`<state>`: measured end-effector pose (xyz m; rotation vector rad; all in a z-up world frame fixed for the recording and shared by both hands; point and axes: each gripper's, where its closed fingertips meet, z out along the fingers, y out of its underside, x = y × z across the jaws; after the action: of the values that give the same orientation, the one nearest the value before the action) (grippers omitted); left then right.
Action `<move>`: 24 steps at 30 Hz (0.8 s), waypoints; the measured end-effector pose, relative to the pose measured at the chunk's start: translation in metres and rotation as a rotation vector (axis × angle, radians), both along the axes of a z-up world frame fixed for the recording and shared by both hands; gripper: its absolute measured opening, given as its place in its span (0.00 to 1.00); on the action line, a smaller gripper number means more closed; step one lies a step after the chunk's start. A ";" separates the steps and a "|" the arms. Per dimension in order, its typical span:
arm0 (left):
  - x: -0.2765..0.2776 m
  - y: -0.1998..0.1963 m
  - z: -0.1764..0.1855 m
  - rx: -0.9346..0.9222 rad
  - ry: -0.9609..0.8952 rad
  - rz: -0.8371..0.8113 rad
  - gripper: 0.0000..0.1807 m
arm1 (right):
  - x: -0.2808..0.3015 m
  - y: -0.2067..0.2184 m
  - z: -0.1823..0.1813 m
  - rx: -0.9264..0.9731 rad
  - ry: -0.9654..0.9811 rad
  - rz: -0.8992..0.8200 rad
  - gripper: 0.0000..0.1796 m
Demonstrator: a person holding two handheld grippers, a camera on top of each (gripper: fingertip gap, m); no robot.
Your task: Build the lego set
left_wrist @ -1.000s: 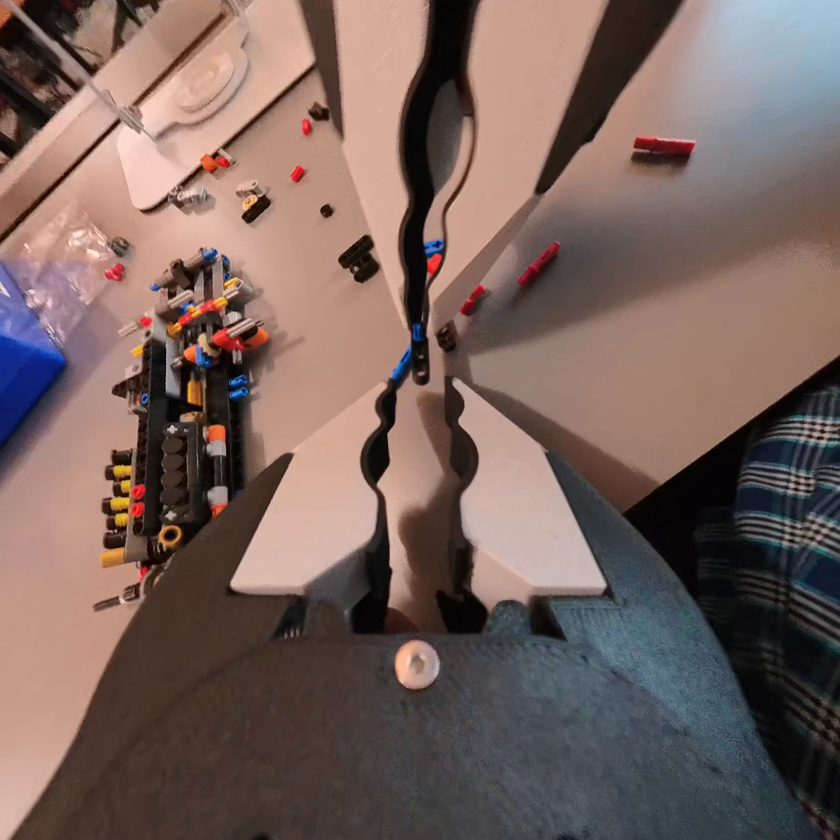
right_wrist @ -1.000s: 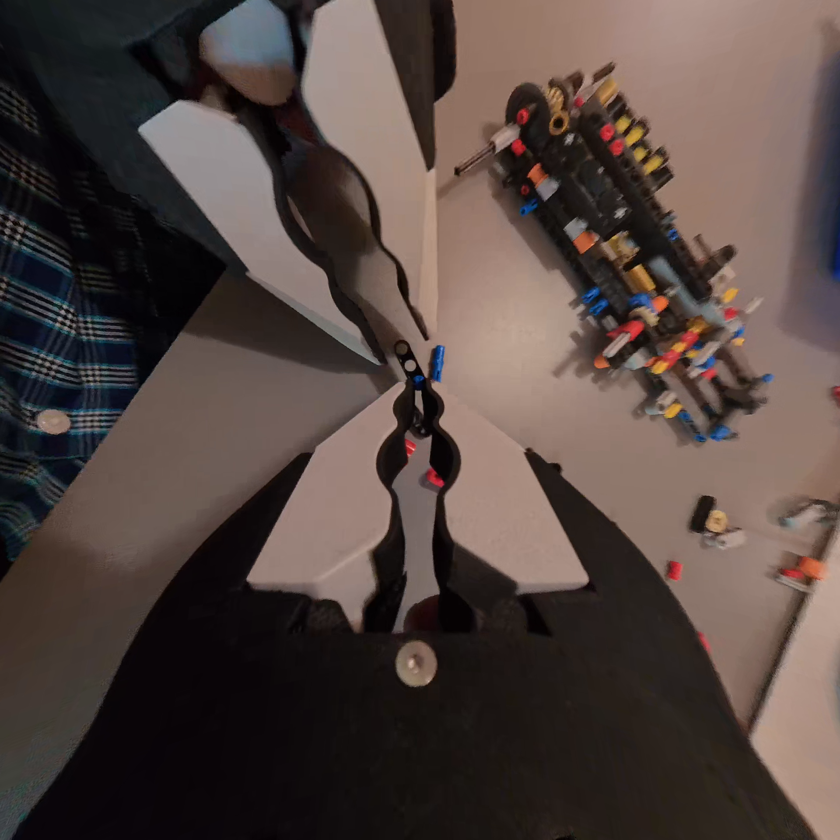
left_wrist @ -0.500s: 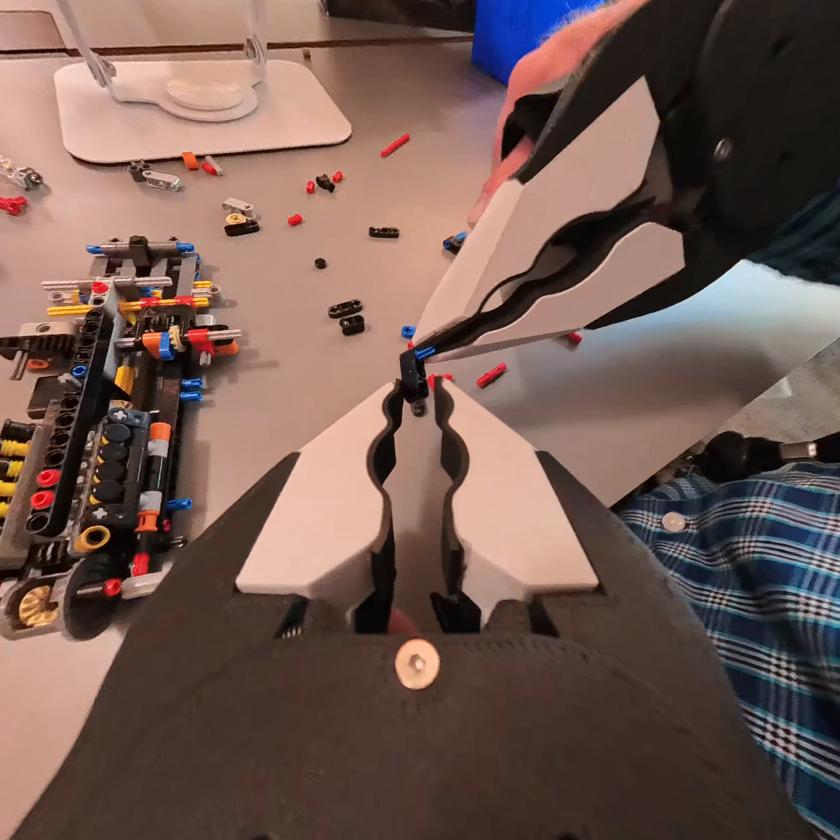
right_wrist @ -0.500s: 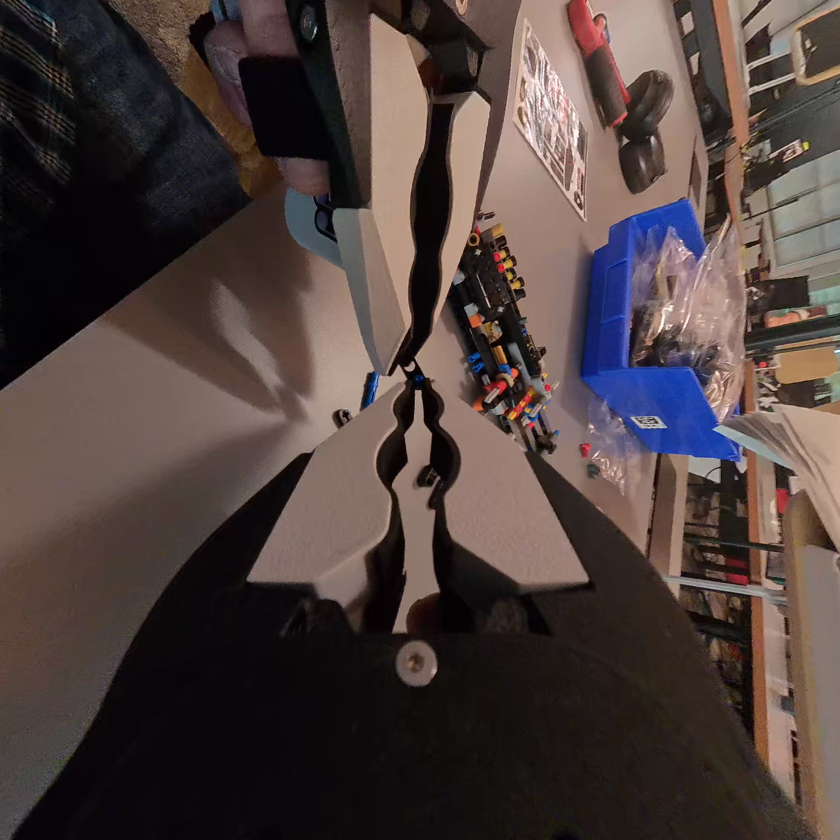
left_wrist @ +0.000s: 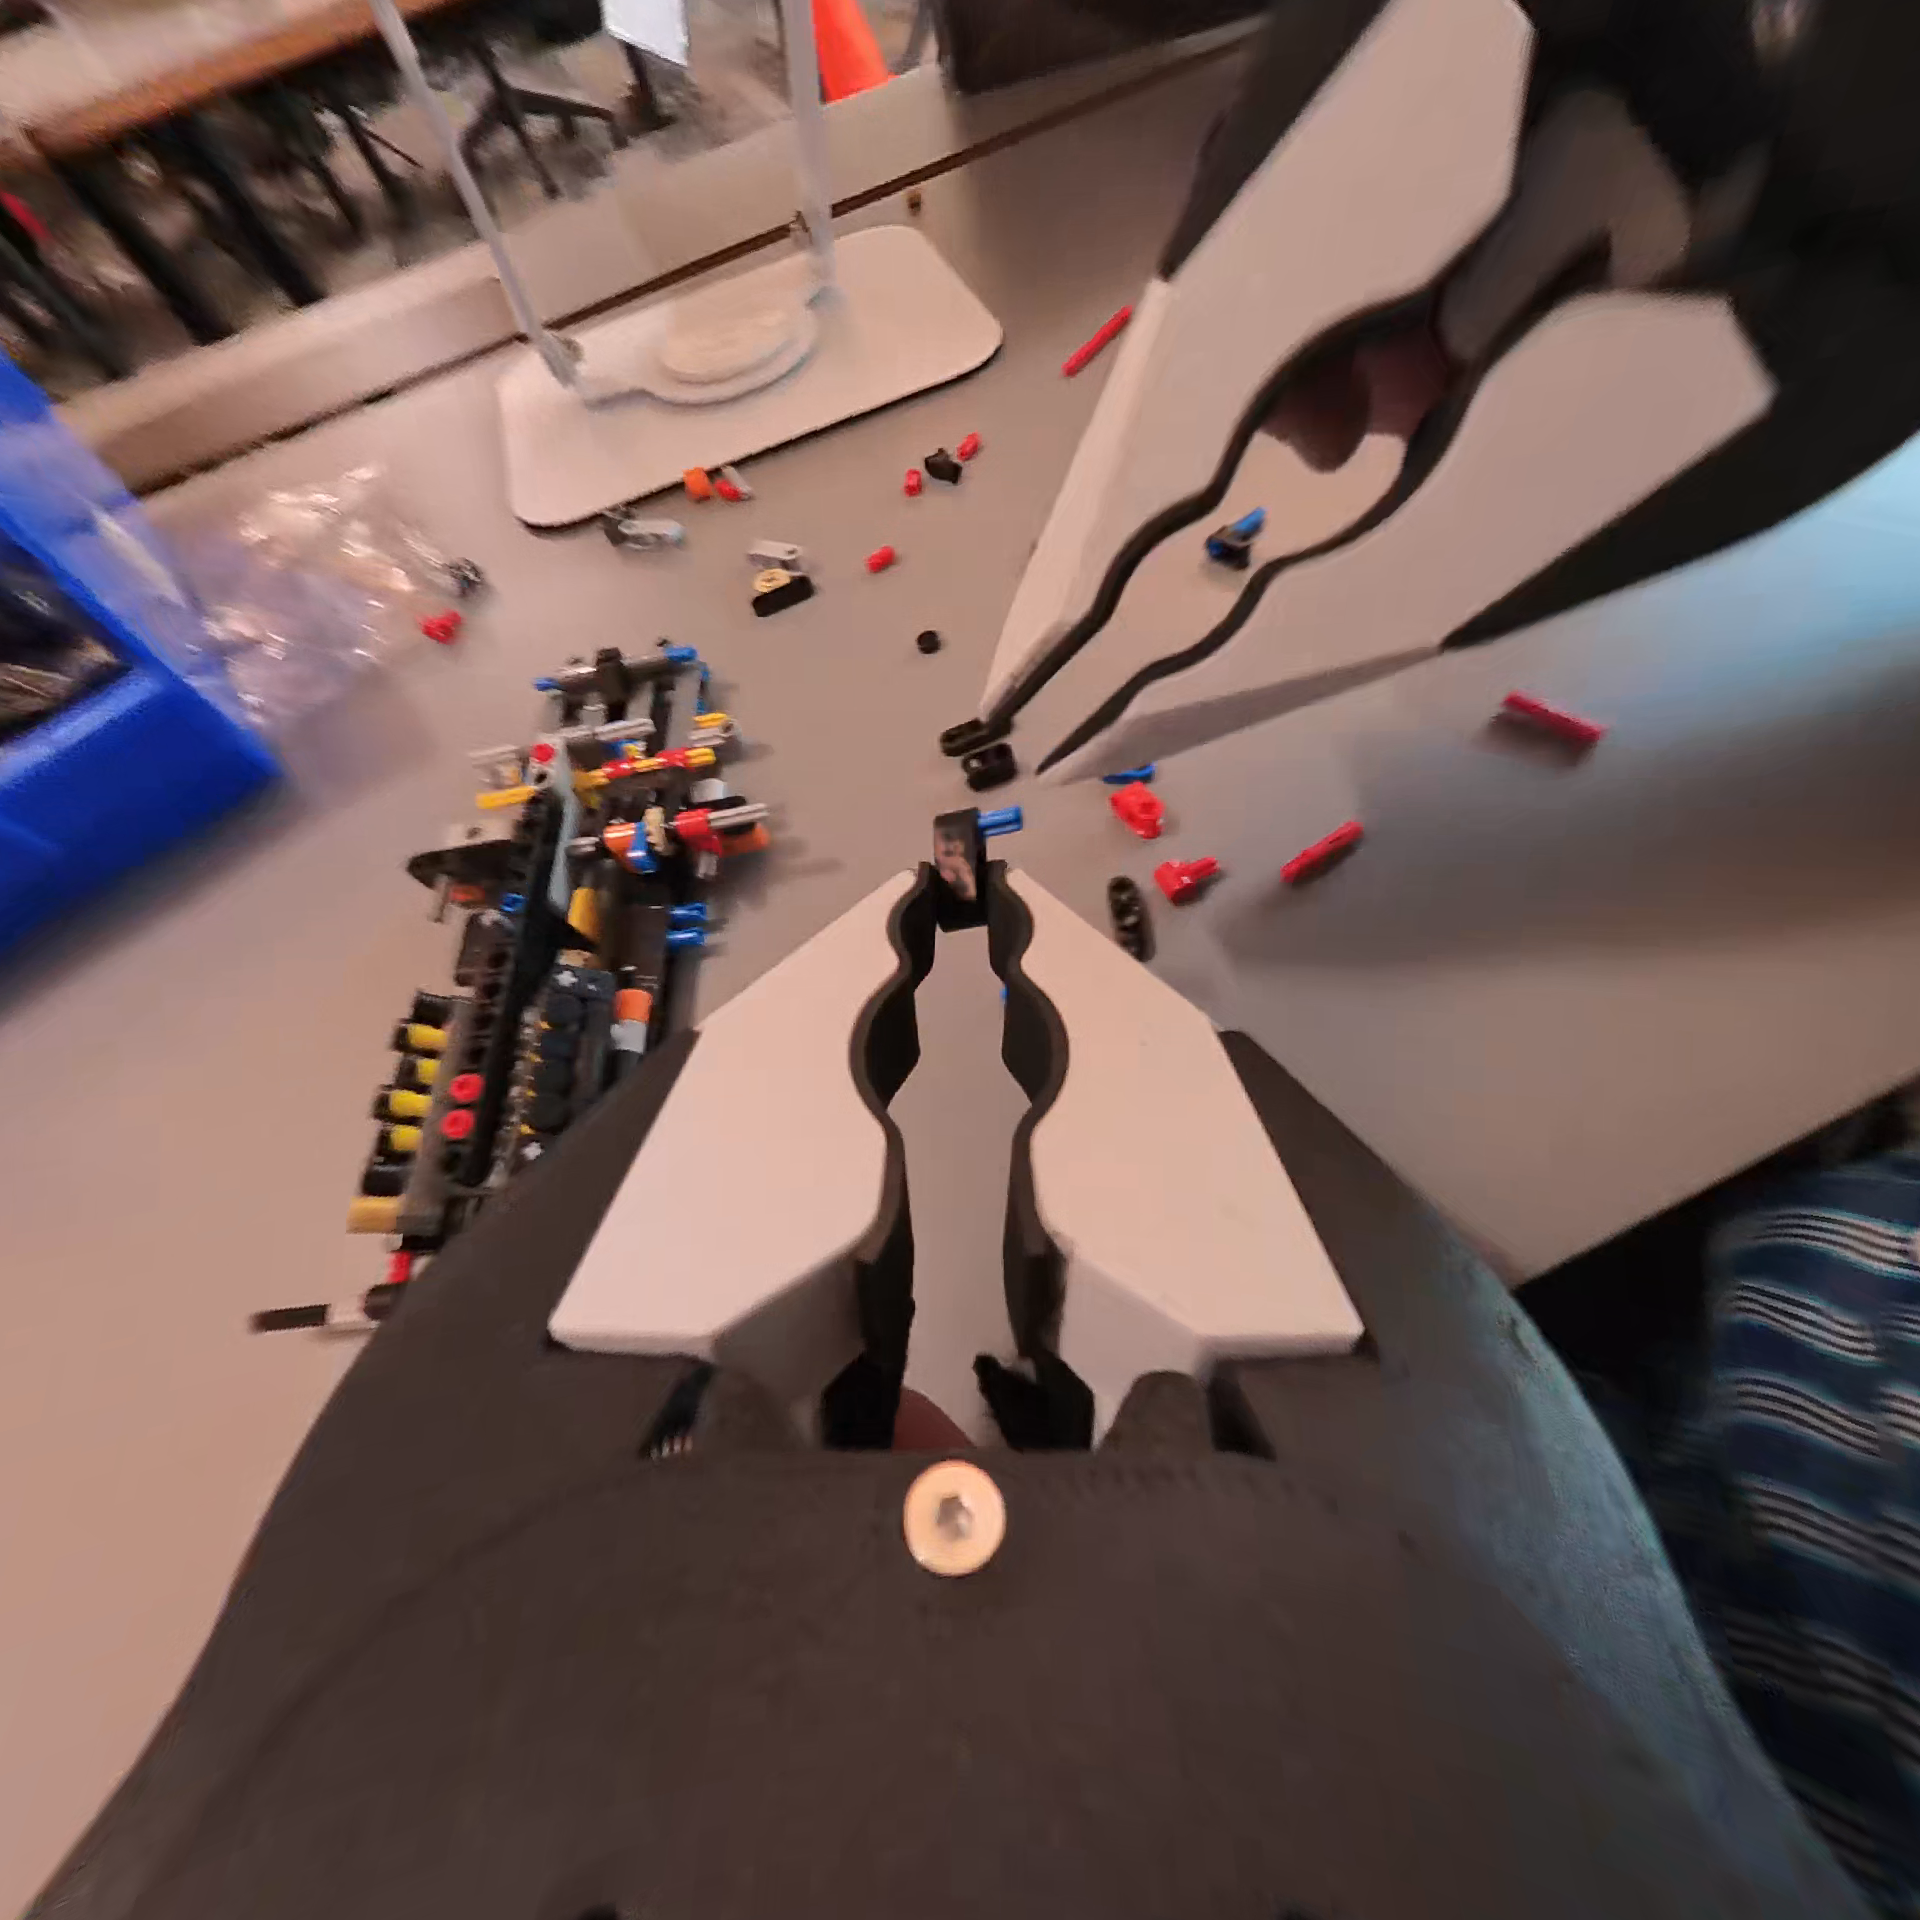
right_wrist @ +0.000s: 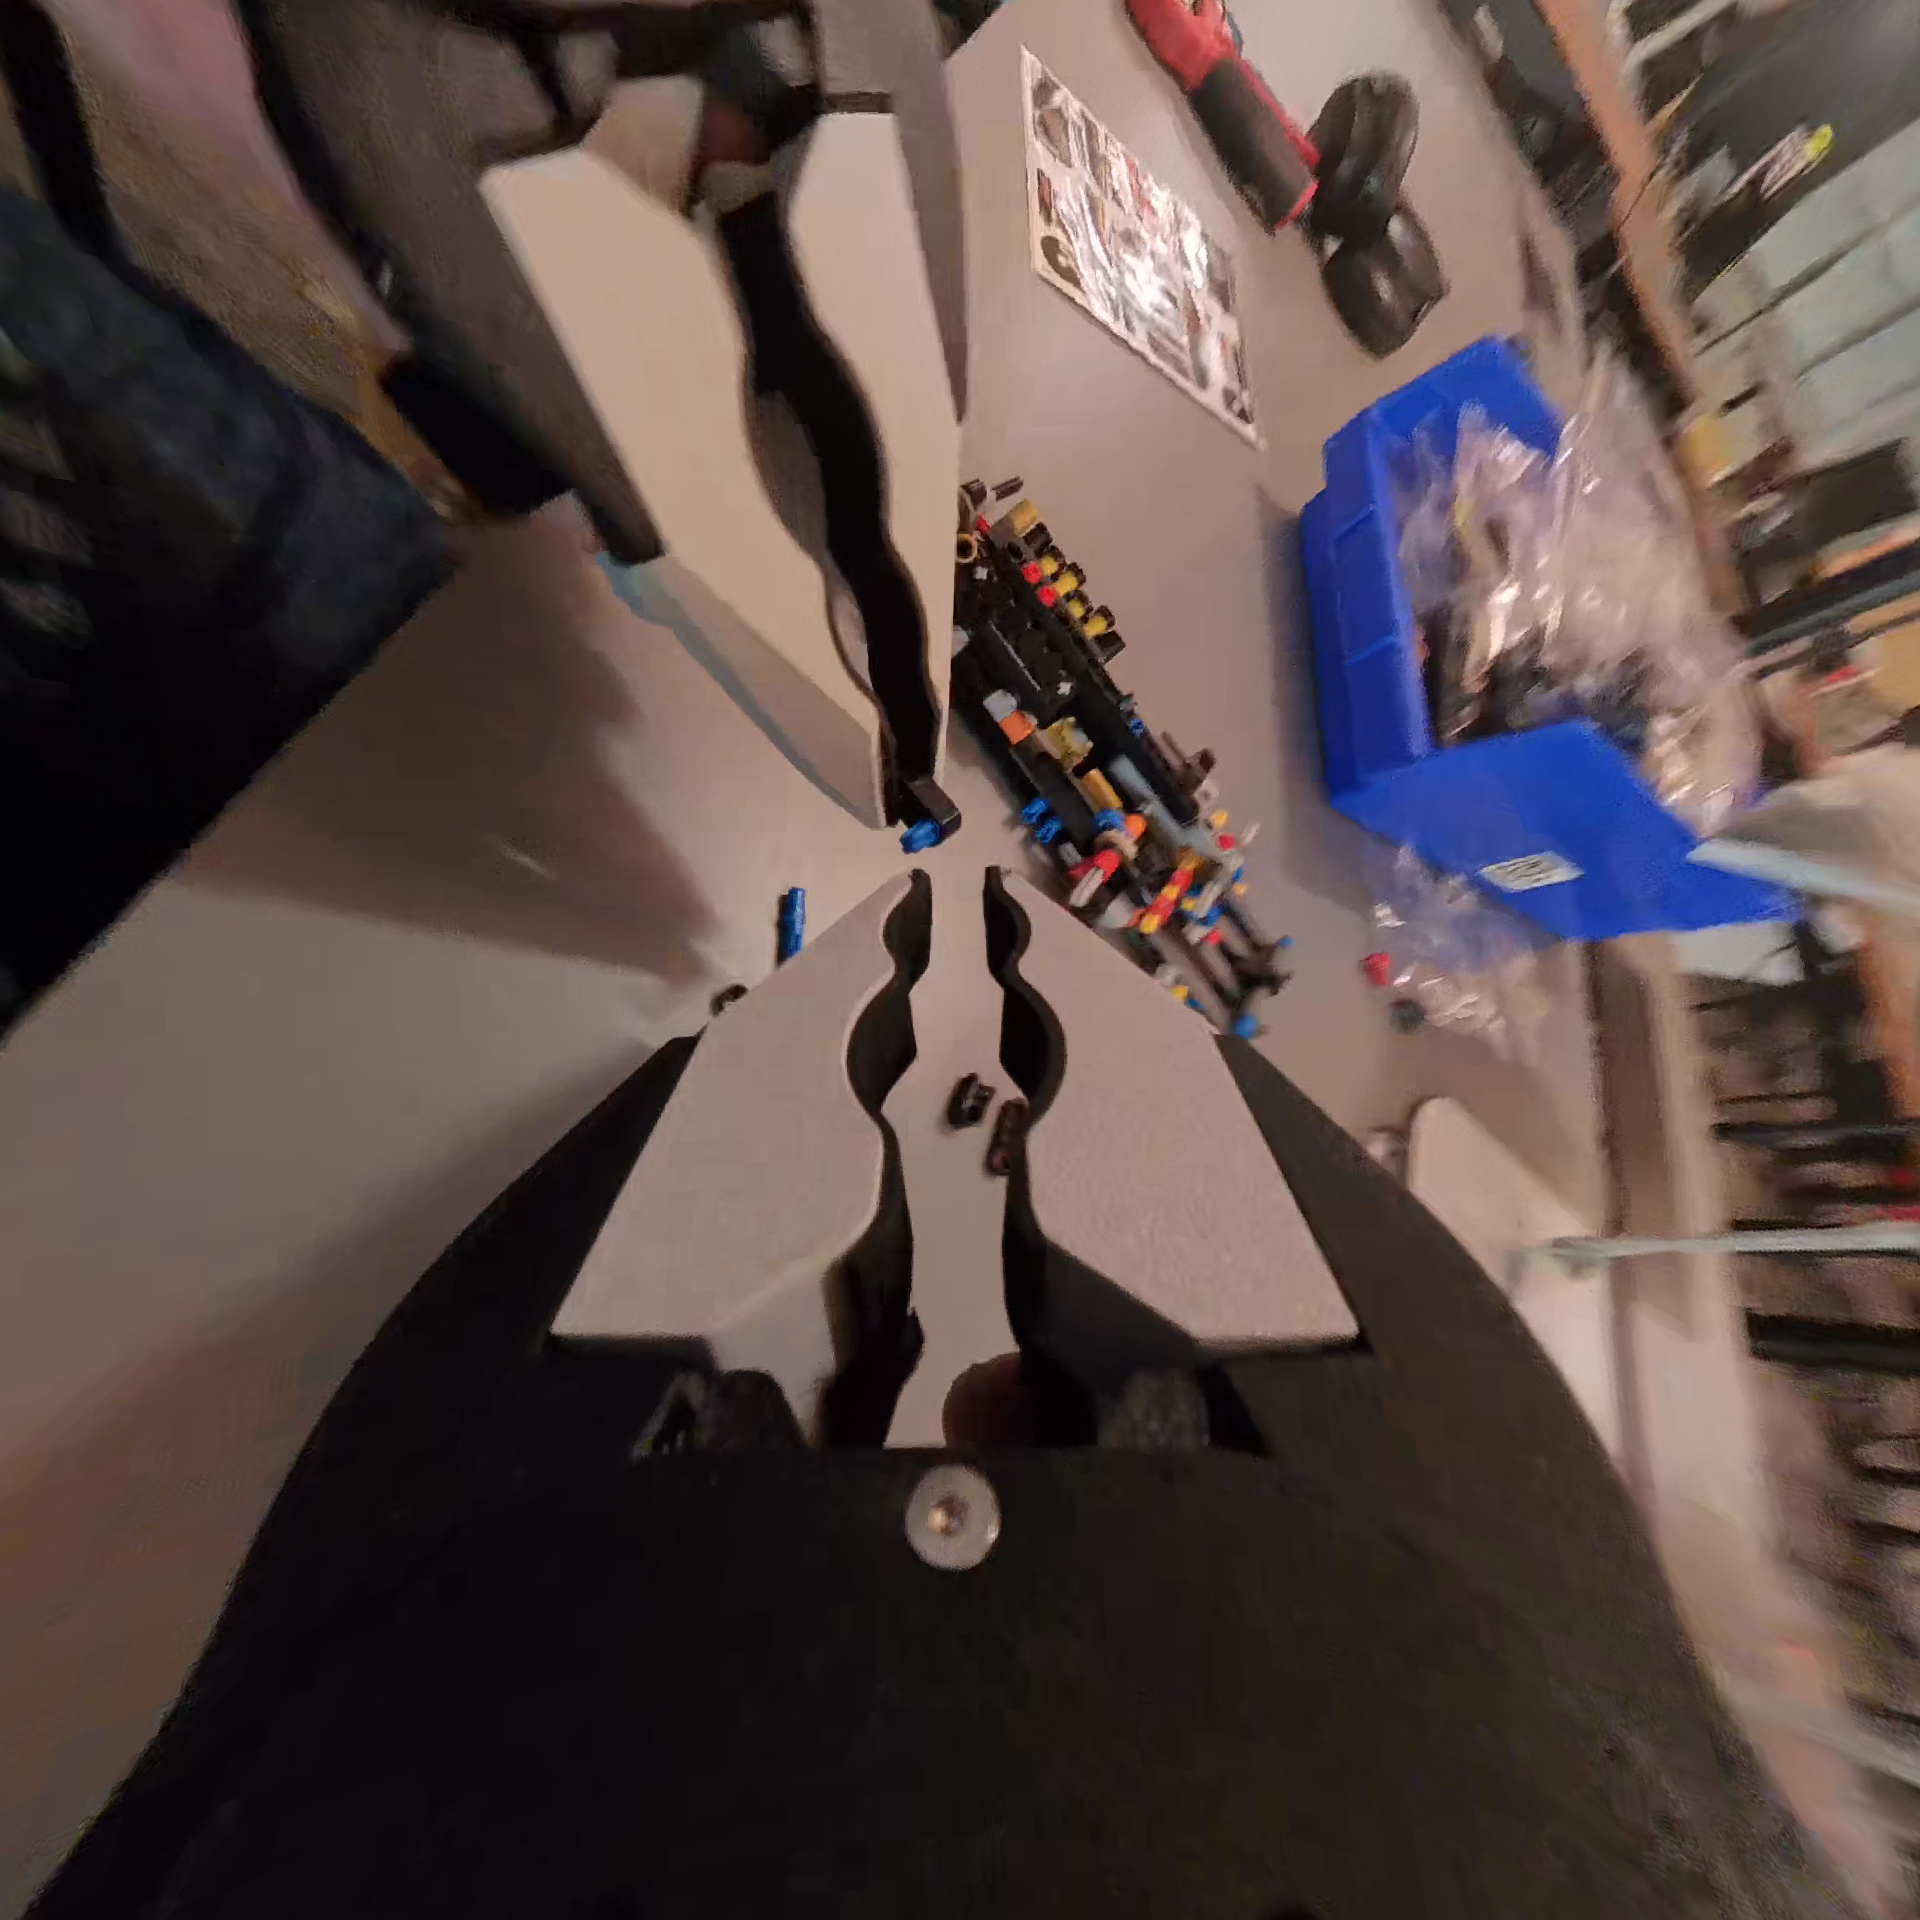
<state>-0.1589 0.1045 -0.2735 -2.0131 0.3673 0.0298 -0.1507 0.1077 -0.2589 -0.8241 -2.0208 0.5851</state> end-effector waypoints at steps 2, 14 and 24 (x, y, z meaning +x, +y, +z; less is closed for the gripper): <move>-0.001 0.000 0.000 0.012 0.049 0.009 0.04 | -0.001 0.001 0.001 -0.115 -0.026 -0.038 0.04; -0.007 0.003 0.004 0.054 0.227 0.043 0.04 | -0.010 -0.004 -0.012 -0.325 -0.119 -0.156 0.01; -0.011 0.001 -0.002 0.014 0.187 0.031 0.12 | -0.015 0.005 -0.020 -0.309 -0.149 -0.185 0.00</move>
<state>-0.1702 0.1050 -0.2756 -2.0077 0.4529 0.2411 -0.1654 0.1129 -0.2787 -1.2573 -1.9854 0.7591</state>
